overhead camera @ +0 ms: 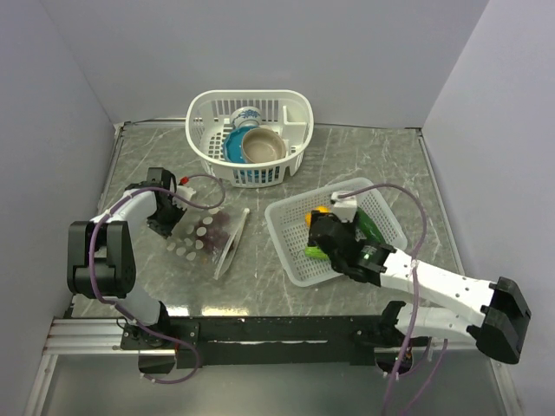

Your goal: Open the zip-top bag and remove the fake food

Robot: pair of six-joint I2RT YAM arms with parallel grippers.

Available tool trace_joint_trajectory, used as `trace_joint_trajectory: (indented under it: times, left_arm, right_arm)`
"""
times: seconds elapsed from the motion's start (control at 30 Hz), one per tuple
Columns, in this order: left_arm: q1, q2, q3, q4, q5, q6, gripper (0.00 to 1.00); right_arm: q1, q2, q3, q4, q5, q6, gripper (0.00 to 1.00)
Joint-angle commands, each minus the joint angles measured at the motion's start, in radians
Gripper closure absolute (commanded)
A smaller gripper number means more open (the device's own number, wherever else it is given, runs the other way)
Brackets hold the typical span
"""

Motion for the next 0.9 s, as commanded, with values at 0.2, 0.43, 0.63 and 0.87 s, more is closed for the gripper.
trace_joint_trajectory:
  times: [0.2,0.43,0.63,0.87]
  left_arm:
    - [-0.002,-0.013,0.047,-0.023,0.015,0.012,0.99]
    - [0.0,-0.024,0.038,-0.022,0.014,0.023,0.99]
    - [0.0,-0.024,0.033,-0.022,0.015,0.02,0.99]
    - [0.0,-0.019,0.036,-0.017,0.015,0.021,0.99]
  right_arm:
    - [0.096,0.116,0.173,-0.021,0.186,-0.055,0.0]
    - [0.232,0.313,0.292,0.257,-0.028,-0.292,0.09]
    - [0.239,0.575,0.397,0.288,-0.141,-0.289,0.39]
    - [0.242,0.772,0.455,0.355,-0.274,-0.335,0.37]
